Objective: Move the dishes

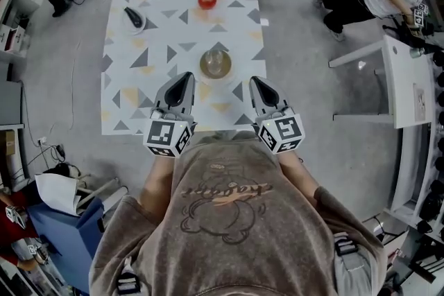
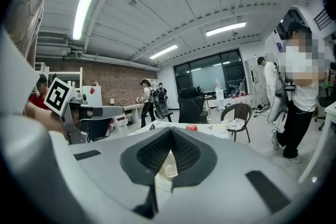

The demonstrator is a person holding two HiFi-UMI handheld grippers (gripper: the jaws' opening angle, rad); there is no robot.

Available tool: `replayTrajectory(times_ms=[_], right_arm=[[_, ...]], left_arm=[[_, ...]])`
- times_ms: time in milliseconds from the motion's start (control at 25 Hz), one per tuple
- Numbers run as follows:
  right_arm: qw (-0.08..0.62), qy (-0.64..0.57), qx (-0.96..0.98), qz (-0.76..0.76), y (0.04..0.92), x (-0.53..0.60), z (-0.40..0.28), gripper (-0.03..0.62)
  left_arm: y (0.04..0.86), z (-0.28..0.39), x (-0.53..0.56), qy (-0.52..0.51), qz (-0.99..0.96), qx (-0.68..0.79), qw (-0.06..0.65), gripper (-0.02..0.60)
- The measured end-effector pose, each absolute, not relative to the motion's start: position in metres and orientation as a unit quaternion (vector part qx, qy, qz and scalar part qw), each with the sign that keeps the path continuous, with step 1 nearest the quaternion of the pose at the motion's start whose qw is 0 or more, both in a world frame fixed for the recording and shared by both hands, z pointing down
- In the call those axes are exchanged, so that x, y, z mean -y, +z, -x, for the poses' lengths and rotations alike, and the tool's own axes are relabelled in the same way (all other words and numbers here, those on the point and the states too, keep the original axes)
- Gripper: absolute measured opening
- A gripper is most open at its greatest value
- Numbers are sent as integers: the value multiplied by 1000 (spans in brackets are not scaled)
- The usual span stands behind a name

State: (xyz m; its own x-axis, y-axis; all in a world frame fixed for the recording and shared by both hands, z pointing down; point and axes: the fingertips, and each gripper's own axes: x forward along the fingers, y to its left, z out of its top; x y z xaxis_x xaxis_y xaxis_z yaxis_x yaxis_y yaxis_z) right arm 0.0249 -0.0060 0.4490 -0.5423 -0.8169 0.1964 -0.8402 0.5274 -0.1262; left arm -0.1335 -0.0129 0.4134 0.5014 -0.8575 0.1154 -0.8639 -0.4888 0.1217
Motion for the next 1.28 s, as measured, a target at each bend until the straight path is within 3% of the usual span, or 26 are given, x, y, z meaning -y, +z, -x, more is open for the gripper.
replayTrajectory(times_ms=[840, 920, 1280], right_arm=[[58, 112, 890, -438, 455, 51, -47, 0], [57, 115, 890, -437, 455, 55, -49, 0], [61, 124, 889, -437, 464, 64, -58, 0]], left_arm=[[424, 104, 40, 28, -853, 515, 77, 25], [428, 101, 42, 32, -854, 513, 81, 112], [458, 85, 59, 58, -869, 486, 81, 312]])
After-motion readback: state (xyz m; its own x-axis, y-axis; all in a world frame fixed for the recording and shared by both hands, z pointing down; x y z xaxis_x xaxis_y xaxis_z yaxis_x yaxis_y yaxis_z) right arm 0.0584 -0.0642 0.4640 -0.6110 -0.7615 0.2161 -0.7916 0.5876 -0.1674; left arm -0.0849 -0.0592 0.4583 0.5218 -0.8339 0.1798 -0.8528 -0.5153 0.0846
